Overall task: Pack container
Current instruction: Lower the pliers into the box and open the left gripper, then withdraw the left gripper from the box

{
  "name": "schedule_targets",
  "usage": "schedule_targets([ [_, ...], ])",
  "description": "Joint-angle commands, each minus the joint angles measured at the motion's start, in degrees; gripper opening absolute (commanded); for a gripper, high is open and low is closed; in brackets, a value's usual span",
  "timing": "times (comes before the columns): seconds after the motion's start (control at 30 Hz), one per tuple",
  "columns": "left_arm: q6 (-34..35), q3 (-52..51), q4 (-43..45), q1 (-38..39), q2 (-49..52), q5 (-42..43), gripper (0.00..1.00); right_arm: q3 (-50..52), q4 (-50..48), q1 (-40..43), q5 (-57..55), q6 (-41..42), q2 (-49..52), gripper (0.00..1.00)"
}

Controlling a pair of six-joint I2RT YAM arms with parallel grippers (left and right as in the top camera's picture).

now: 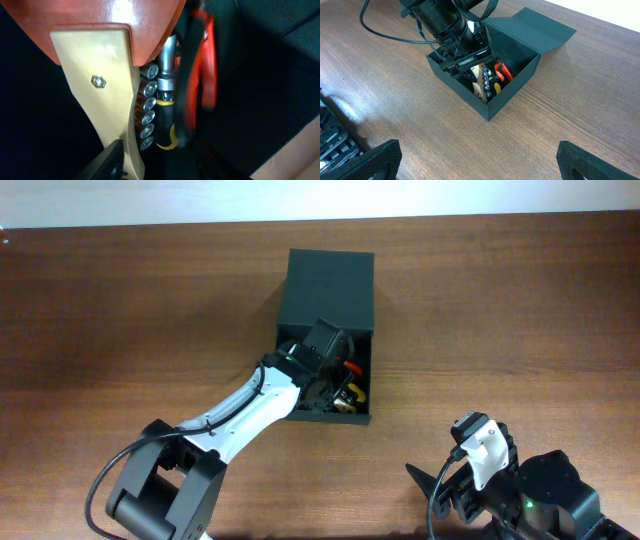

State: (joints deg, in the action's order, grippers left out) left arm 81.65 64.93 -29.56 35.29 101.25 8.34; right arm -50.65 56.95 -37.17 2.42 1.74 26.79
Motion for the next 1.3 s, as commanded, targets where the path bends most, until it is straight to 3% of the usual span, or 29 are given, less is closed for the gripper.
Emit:
schedule_targets([
  [0.0,-0.3,-0.2,0.0,0.2,-2.6,-1.3,0.56,-0.2,-0.2,0.0,-0.9,0.7,-0.3,0.99],
  [0.03,-1.0,-0.2,0.0,0.1,-3.9,-2.0,0.60,-0.2,-0.2,0.0,-0.9,0.7,-0.3,0.99],
  [0.1,-3.9,-0.2,0.0,-0.3,-6.8,-3.2,0.78,-0.2,-0.2,0.0,-0.9,0.7,-0.3,0.99],
  [0.13,-6.0,-0.2,0.0,-0.7,-8.2,-3.4,0.98,-0.2,-0.2,0.1,-0.9,0.7,-0.3,0.99],
  [0.37,-33.0,-0.2,-0.8,-8.1,-21.2,3.8,0.99,-0.2,-0.2,0.1,-0.9,0.7,-0.3,0.99],
  [0.63,-46.9,-0.2,-11.1,-18.8,-32.3,7.5,0.99,-0.2,-0.2,0.1,-0.9,0.7,-0.3,0.99],
  [0.83,-57.0,-0.2,-13.0,-22.8,-40.9,6.8,0.99,-0.2,-0.2,0.0,-0.9,0.7,-0.3,0.99],
  [1.0,-59.4,-0.2,-13.2,-23.1,-46.4,1.8,0.99,-0.2,-0.2,0.1,-0.9,0.7,-0.3,0.99],
  [1.27,-59.5,-0.2,-13.4,-23.1,-49.7,1.7,0.99,-0.2,-0.2,0.0,-0.9,0.7,-0.3,0.99],
])
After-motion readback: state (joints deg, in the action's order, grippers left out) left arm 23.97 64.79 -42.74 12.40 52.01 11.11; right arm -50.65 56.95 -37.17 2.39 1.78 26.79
